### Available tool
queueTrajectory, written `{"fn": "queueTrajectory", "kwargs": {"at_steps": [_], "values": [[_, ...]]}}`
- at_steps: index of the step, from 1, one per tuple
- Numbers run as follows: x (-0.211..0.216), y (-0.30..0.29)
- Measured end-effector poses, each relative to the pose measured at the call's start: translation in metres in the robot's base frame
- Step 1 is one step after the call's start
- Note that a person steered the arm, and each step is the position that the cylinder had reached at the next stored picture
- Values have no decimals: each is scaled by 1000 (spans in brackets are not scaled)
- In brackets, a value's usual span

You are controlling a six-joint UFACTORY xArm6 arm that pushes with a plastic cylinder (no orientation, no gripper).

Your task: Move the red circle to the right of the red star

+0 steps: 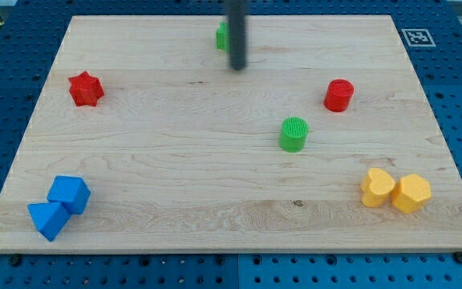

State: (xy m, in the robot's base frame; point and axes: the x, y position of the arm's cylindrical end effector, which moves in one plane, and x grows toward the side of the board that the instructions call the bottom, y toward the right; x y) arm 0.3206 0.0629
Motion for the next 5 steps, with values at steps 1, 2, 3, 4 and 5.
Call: {"fn": "queueTrajectory", "kwargs": {"at_steps": [1,2,3,4,5], "values": [[10,109],[61,126],[77,126],[77,126],[78,126]]}}
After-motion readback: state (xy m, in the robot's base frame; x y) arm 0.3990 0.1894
